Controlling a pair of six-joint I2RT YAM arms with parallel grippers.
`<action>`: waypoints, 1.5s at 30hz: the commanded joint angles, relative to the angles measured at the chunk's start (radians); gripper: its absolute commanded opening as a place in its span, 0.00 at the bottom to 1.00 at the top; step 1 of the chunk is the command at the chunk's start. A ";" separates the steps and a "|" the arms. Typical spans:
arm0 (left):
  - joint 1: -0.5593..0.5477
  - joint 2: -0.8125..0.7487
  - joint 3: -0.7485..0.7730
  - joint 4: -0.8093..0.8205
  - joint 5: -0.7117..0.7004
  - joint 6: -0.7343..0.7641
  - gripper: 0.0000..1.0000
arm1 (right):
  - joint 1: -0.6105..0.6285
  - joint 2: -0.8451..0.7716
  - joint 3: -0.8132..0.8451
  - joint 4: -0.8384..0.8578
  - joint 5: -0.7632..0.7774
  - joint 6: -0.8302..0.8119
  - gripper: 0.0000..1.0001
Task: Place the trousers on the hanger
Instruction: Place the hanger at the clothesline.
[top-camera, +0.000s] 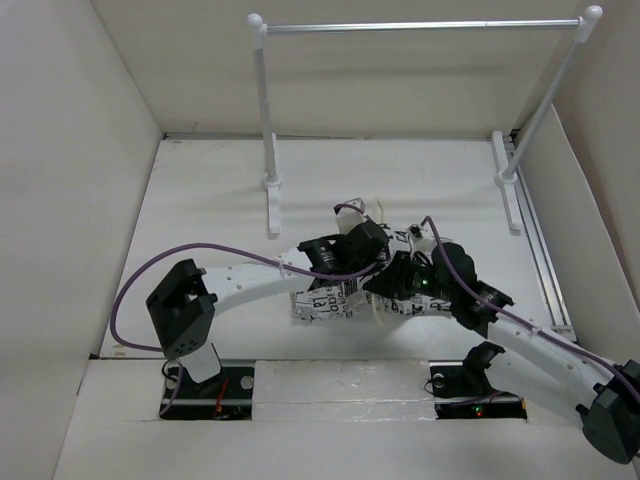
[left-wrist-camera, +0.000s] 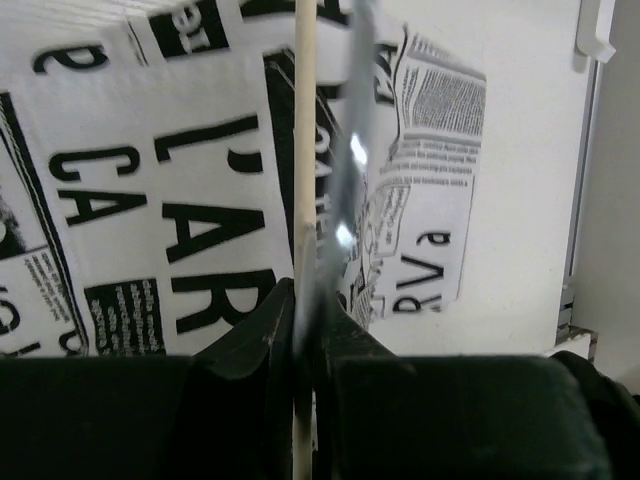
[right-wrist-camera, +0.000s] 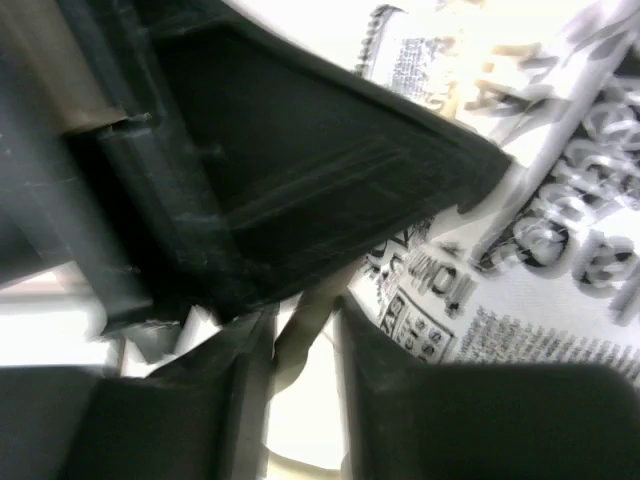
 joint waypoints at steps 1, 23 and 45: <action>-0.019 -0.072 0.011 0.071 0.027 -0.028 0.00 | 0.009 -0.005 -0.002 0.141 0.011 0.028 0.22; 0.016 -0.086 0.538 -0.123 0.053 0.317 0.54 | -0.141 -0.035 0.243 0.289 -0.096 0.134 0.00; 0.016 -0.370 0.569 -0.134 -0.064 0.475 0.60 | -0.434 0.291 0.637 0.533 -0.247 0.254 0.00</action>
